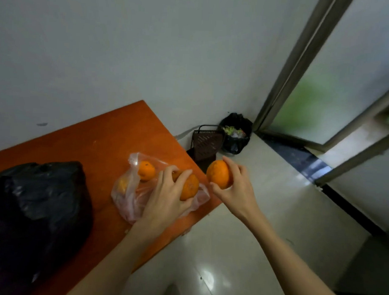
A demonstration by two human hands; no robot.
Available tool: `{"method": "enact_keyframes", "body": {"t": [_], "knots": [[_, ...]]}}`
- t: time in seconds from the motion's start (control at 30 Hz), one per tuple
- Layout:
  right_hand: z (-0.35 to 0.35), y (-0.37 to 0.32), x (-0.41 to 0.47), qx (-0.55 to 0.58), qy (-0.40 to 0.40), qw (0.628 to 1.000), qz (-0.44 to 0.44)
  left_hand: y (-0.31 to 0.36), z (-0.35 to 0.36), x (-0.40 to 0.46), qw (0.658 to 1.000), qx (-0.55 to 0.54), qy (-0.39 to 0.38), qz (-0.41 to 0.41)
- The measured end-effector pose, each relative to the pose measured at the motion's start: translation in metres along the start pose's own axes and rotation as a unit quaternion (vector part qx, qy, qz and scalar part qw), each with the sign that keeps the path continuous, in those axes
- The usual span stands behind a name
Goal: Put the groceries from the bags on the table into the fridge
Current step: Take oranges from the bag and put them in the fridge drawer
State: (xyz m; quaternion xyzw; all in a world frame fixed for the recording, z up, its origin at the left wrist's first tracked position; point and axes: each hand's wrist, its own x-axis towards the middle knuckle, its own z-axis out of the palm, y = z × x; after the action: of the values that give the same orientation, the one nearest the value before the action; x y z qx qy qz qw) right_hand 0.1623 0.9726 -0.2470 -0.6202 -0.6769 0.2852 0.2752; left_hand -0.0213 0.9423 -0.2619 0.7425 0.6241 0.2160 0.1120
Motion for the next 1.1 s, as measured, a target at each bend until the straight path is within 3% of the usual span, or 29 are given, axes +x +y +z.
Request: {"method": "enact_keyframes", "body": {"t": [0.2, 0.47, 0.8, 1.1], "knots": [[-0.098, 0.035, -0.076, -0.009, 0.099, 0.994, 0.038, 0.096, 0.006, 0.001, 0.989, -0.022, -0.018, 0.143], [-0.235, 0.11, -0.258, -0.01, 0.23, 0.966, 0.115, 0.289, 0.053, -0.071, 0.949, -0.099, -0.084, 0.286], [-0.362, 0.19, -0.498, -0.084, 0.397, 0.886, 0.224, 0.514, 0.124, -0.192, 0.865, -0.191, -0.187, 0.426], [-0.453, 0.245, -0.61, -0.143, 0.511, 0.797, 0.29, 0.687, 0.158, -0.243, 0.773, -0.253, -0.214, 0.541]]}}
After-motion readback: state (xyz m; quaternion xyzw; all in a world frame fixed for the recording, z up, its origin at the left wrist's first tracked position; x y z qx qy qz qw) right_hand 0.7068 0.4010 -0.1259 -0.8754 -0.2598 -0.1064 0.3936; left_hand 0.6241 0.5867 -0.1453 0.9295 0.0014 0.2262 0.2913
